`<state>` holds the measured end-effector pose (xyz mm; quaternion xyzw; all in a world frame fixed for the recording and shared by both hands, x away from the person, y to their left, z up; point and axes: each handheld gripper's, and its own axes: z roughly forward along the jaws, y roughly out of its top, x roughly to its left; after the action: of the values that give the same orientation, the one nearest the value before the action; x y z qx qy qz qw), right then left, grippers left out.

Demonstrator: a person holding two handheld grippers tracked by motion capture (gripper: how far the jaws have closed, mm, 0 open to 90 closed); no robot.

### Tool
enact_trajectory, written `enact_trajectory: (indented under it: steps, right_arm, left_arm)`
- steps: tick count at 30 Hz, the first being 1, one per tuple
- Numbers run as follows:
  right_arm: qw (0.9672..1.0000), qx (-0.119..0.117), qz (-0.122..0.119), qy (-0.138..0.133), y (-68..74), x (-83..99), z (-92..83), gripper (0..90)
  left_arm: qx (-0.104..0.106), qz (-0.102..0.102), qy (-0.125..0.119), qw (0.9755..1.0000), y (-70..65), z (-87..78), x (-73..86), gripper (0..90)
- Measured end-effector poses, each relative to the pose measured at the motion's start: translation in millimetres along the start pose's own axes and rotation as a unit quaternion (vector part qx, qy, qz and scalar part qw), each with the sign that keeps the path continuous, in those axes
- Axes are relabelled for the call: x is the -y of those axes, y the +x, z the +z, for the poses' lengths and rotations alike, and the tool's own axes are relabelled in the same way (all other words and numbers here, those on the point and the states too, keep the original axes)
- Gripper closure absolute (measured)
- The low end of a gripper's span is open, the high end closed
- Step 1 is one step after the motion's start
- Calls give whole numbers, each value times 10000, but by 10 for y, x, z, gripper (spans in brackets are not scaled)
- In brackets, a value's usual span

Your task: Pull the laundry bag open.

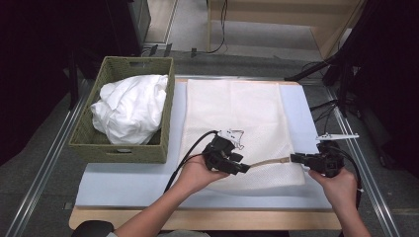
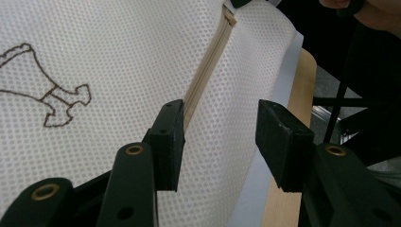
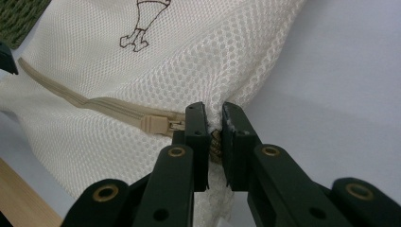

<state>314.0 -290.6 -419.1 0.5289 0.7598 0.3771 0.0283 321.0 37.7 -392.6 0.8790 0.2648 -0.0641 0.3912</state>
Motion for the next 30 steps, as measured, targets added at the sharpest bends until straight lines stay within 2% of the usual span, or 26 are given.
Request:
enact_trajectory:
  steps: [3,6,14,21,25,30]
  right_arm:
    - [10000,-9,-7,4,-3,-1,3,837]
    - [10000,-19,-3,1,-4,-1,2,837]
    - [10000,-13,-5,0,-1,-1,-3,837]
    - [10000,-36,-6,-7,-3,-3,-1,837]
    - [10000,-22,-14,-10,-3,-3,-2,837]
    - [10000,-23,-24,-10,-2,-4,-3,836]
  left_arm:
    - [27,83,-57,9999,-25,33,-53,588]
    - [50,129,-47,9999,-51,84,-117,596]
    - [156,-42,47,9999,-81,242,-239,591]
    - [264,57,124,9996,-155,396,-382,650]
    - [301,35,109,9995,-172,465,-441,659]
    - [237,35,160,9996,-178,552,-494,671]
